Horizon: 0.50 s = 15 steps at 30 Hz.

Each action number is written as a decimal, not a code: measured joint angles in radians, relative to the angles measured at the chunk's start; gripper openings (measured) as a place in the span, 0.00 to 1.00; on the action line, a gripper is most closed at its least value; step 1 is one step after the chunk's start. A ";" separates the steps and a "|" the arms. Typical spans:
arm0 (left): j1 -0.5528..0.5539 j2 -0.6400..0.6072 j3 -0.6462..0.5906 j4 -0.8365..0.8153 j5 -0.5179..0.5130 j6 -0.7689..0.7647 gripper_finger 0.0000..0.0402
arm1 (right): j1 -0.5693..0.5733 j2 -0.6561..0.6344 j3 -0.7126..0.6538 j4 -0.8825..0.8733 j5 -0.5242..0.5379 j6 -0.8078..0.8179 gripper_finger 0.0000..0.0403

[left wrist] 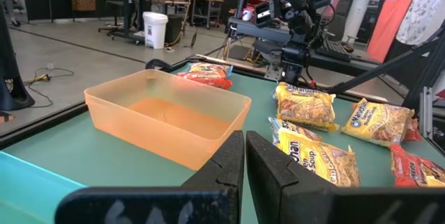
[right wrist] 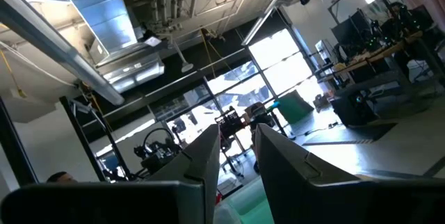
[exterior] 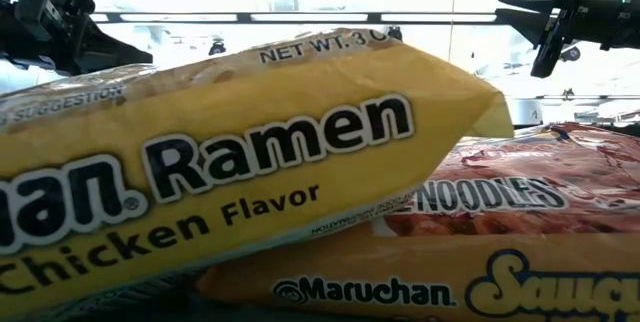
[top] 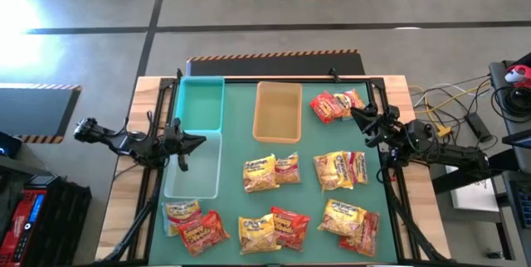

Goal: Sort Maruchan noodles

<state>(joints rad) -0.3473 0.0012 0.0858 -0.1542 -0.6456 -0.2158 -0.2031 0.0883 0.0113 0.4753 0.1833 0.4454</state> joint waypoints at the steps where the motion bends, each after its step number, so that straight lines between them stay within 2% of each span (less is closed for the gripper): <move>1: 0.000 0.000 0.000 0.005 0.000 0.000 0.00 | 0.000 0.000 0.000 0.000 0.000 0.000 0.21; 8: 0.000 0.000 0.000 0.215 -0.007 -0.002 0.00 | 0.000 0.000 0.000 0.000 0.000 0.000 0.21; 12: 0.000 0.000 0.000 0.282 -0.071 -0.021 0.00 | 0.000 0.000 0.000 0.000 0.000 0.000 0.21; 15: 0.000 0.000 0.000 0.327 -0.080 -0.070 0.00 | 0.000 0.000 0.000 0.000 0.000 0.000 0.21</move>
<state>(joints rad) -0.3470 0.0013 0.0860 0.1733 -0.7261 -0.2862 -0.2031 0.0883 0.0112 0.4751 0.1833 0.4454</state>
